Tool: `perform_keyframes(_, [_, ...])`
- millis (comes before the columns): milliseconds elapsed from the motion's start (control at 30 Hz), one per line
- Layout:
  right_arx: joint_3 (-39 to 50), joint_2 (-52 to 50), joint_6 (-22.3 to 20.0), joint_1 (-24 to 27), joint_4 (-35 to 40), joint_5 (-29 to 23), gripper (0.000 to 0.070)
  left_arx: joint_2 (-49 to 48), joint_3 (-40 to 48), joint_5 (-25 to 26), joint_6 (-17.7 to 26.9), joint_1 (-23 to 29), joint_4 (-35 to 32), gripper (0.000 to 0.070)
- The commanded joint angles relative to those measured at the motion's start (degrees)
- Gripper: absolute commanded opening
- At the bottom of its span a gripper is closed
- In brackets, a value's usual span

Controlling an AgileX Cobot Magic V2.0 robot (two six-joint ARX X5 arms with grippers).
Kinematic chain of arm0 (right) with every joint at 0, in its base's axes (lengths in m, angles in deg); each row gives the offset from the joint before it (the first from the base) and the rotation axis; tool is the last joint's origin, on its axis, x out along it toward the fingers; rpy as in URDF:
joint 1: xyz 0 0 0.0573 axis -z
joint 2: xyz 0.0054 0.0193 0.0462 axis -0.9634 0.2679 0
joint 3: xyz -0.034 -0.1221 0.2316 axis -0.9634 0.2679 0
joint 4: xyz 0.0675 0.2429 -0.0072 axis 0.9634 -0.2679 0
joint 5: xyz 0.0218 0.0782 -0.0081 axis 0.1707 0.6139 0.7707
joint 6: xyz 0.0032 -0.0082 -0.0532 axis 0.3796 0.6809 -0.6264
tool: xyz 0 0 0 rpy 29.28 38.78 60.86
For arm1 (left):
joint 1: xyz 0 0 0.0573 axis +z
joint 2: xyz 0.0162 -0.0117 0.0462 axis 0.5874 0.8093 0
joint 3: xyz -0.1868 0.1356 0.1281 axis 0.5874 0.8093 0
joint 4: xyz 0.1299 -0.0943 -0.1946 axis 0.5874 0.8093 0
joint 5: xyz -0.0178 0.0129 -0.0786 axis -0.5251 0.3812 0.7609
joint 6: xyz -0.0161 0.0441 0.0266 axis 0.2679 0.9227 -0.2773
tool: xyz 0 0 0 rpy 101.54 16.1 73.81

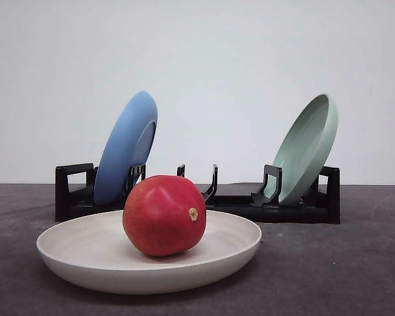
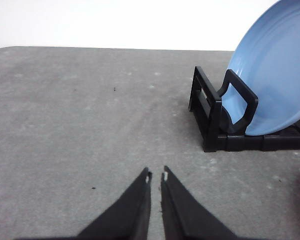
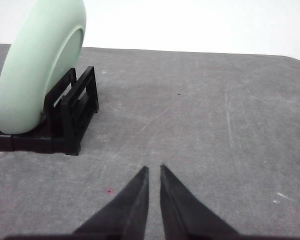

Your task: Place pomegranate in white plate

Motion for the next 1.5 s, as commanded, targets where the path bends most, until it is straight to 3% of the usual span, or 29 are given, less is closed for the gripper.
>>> perform_keyframes(0, [0.2,-0.04,-0.02,-0.07,0.55,-0.2,0.0038,0.04,0.63,-0.2,0.37,-0.07,0.11,0.0018])
perform_keyframes(1467, [0.2,-0.04,-0.02,-0.07,0.57,-0.2,0.0038,0.04,0.63,-0.2,0.37,-0.07,0.13,0.0018])
